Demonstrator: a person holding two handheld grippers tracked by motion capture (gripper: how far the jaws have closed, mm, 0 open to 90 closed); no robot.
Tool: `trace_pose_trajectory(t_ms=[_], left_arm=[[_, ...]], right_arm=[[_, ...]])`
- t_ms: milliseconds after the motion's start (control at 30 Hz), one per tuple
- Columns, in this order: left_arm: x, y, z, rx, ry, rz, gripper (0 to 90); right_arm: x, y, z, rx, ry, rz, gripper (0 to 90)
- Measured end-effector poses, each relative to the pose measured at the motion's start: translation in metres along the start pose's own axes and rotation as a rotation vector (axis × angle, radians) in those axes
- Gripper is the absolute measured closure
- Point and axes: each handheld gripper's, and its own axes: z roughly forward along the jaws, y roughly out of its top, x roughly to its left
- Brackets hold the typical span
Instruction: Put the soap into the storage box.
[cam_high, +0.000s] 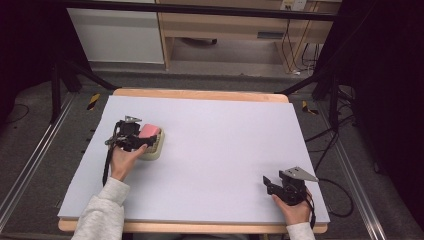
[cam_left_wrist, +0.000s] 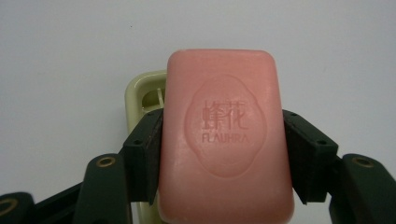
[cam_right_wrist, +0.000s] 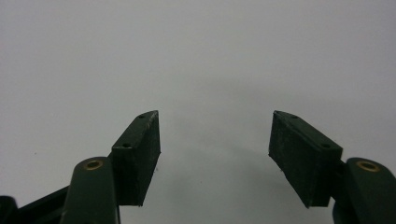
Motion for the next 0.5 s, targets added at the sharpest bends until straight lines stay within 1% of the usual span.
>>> trace_pose_trajectory(t_ms=[233, 500], left_arm=[[0.0014, -0.0023, 0.0041, 0.008, 0.008, -0.002, 37.3], [0.0, -0.0043, 0.0099, 0.025, 0.015, 0.012, 37.3]], right_arm=[[0.0002, -0.0002, 0.0002, 0.0, 0.002, -0.001, 33.9], [0.0002, -0.0003, 0.0001, 0.001, 0.002, 0.0, 33.9]])
